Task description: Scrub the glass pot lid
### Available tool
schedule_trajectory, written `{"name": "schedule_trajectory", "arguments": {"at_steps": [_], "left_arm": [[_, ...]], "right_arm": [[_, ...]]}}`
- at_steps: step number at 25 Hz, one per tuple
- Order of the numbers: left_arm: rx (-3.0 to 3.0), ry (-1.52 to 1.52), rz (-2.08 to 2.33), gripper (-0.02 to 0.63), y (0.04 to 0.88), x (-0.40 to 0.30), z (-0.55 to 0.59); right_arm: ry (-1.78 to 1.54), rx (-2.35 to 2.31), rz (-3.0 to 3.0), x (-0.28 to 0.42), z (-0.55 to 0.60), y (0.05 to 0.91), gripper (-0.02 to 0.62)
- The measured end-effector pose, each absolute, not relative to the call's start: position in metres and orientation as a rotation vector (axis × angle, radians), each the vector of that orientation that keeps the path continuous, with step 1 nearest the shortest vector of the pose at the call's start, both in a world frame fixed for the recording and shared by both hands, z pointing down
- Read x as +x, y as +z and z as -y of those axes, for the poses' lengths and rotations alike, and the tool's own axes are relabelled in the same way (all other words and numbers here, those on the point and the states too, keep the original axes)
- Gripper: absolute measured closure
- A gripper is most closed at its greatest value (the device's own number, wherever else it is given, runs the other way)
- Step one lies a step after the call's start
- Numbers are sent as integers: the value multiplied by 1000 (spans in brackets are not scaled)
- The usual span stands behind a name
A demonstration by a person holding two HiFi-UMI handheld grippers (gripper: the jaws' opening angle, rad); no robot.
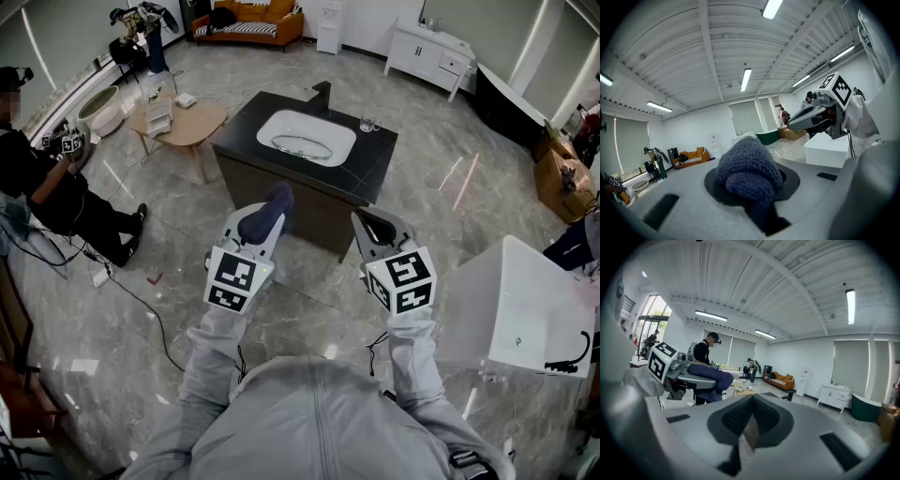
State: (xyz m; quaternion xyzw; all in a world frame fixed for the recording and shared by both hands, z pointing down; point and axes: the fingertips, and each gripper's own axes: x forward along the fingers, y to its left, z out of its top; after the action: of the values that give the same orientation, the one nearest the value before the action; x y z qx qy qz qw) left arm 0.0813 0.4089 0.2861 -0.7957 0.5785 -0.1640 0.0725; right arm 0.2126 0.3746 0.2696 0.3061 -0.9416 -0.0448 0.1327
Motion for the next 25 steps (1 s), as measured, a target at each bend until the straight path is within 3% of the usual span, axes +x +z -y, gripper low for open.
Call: {"name": "schedule_trajectory", "arguments": {"at_steps": [25], "left_arm": [[-2371,-535,-1870,523,321,126,-389]], "right_arm": [[43,786,2771,261,-335,310,565]]}}
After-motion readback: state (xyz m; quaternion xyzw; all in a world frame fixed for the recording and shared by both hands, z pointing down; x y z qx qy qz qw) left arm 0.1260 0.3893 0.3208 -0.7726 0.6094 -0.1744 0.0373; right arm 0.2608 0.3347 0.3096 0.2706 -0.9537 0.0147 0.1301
